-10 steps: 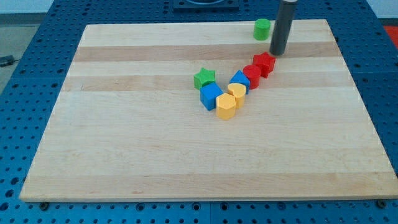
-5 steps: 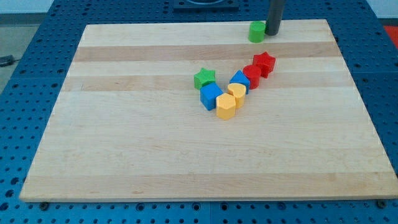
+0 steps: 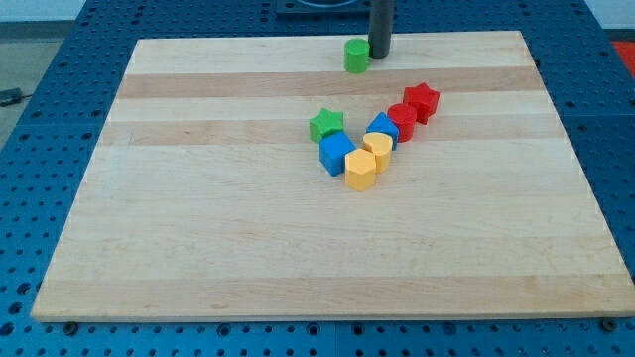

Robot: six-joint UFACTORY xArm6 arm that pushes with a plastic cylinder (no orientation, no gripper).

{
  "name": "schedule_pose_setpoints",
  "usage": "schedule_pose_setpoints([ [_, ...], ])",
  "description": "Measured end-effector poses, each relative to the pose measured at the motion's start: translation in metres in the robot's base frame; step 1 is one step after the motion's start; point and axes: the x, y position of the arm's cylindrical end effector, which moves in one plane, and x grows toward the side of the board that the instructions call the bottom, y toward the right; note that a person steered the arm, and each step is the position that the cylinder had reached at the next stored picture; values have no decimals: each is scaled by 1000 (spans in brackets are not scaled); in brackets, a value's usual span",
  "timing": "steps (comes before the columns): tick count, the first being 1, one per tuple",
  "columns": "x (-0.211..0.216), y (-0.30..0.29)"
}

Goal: Keep green circle top left to green star

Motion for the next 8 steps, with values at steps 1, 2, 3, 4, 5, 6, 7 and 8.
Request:
schedule_pose_setpoints([
  [1, 0, -13],
  [2, 0, -25],
  [3, 2, -37],
  [4, 12, -47],
  [5, 23, -57],
  [6, 23, -68],
  [7, 15, -87],
  [8, 18, -96],
])
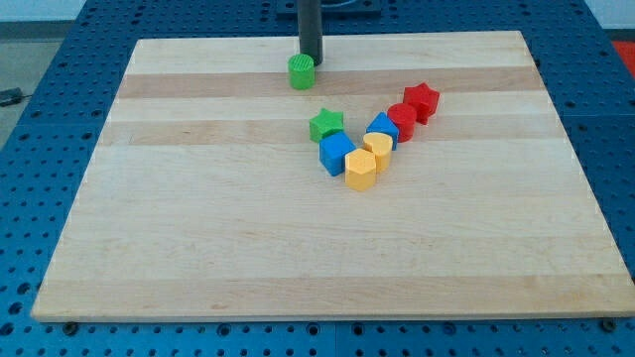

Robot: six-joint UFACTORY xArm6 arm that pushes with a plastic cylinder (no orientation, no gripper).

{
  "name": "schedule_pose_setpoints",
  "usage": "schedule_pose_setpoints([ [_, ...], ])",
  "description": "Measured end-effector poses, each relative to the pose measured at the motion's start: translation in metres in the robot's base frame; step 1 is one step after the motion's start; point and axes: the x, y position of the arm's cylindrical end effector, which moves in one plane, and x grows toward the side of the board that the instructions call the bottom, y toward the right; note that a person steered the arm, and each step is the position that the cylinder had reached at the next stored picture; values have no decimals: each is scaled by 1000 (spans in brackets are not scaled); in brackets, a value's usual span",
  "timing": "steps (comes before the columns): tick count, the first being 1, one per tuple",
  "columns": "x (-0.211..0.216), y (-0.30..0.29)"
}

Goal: Keep green circle top left to green star

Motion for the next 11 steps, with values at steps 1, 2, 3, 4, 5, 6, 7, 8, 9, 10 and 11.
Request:
schedule_pose_setpoints([
  [1, 9, -6],
  [2, 25, -7],
  [3, 43, -7],
  [4, 56, -7],
  [5, 70, -7],
  [6, 80, -7],
  [7, 80, -12],
  [8, 69, -29],
  [9, 52, -47],
  [10, 57, -86],
  [11, 76, -88],
])
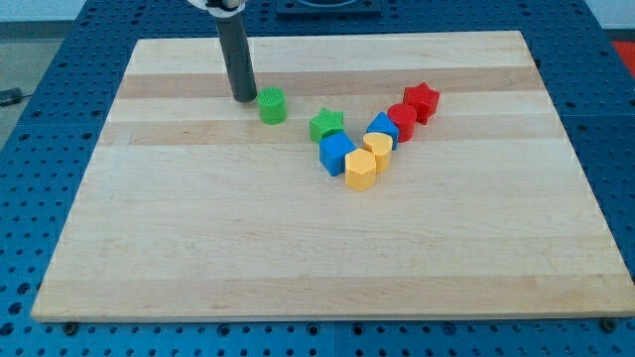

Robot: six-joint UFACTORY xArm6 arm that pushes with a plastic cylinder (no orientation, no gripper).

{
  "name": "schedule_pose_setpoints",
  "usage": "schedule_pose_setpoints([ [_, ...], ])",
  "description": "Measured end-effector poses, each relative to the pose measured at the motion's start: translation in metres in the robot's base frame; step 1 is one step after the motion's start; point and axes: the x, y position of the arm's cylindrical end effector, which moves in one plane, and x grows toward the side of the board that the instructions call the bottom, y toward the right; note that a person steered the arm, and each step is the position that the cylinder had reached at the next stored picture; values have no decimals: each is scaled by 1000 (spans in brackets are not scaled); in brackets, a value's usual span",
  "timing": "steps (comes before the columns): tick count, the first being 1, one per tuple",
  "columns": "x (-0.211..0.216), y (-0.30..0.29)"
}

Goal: Keep green circle top left to green star

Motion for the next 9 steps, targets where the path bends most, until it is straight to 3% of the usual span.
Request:
schedule_pose_setpoints([
  [2, 4, 36],
  [5, 14, -6],
  [9, 18, 66],
])
